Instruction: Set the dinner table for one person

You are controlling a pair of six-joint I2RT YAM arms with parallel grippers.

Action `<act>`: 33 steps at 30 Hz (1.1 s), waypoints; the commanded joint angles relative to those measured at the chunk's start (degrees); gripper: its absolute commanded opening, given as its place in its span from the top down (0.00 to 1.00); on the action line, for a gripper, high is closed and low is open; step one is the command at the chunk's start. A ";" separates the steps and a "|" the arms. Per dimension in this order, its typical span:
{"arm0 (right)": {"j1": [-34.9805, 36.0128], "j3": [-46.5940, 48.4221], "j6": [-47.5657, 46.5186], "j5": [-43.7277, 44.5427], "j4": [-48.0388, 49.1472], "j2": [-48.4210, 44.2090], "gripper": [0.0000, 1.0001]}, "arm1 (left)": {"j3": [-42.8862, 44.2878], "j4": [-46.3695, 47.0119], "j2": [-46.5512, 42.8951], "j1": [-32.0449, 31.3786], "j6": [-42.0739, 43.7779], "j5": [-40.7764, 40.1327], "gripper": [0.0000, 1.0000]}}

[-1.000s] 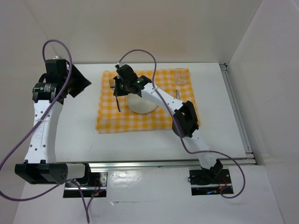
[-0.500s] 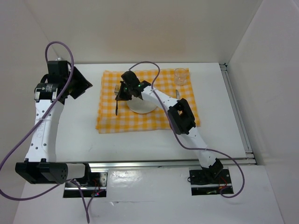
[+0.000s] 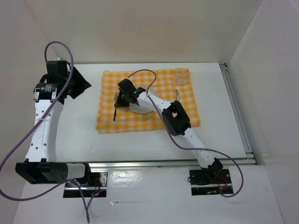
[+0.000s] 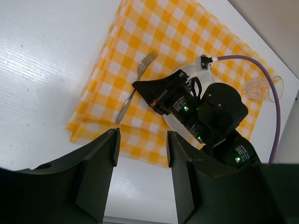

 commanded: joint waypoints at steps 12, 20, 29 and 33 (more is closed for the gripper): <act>-0.54 -0.05 -3.86 0.97 4.78 -2.62 0.46 | -0.66 0.75 -0.74 0.44 1.79 0.29 0.39; -0.54 -2.33 -8.35 1.67 7.24 -12.63 0.15 | -0.66 1.80 -0.74 0.44 1.79 1.34 0.39; -1.60 -0.74 -20.91 15.97 -7.65 -28.43 0.00 | 1.53 1.80 -0.13 0.44 3.45 1.87 0.39; -4.58 -8.99 -21.45 30.56 -20.41 -38.56 0.00 | 1.54 2.41 -0.13 0.44 3.98 2.40 0.39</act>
